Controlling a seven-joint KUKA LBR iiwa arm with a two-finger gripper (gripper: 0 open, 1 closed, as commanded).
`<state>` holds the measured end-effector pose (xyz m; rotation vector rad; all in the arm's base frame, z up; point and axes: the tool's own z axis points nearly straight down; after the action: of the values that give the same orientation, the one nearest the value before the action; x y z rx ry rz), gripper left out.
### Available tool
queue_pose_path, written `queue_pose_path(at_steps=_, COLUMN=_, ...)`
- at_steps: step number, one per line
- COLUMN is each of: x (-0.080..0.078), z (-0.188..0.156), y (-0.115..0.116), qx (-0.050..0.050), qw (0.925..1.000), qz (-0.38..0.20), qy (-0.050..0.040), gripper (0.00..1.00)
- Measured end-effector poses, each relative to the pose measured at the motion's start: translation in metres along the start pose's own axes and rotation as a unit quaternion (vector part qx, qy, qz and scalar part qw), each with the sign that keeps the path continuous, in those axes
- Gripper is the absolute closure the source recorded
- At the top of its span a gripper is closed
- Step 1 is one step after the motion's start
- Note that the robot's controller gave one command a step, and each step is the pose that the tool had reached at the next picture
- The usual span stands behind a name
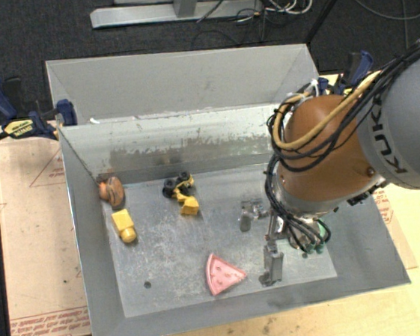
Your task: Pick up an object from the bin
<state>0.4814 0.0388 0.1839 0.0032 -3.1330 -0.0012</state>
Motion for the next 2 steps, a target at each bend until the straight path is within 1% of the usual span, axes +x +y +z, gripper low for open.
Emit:
queue_pose_path(at_steps=1, x=-0.002, z=-0.004, y=0.000, qx=0.000, qw=1.0000, qz=0.001, qy=-0.0042, gripper=0.00)
queue_pose_path(at_steps=2, x=-0.013, z=0.046, y=0.026, qx=0.000, qw=0.9996, qz=-0.027, qy=-0.0081, gripper=0.00)
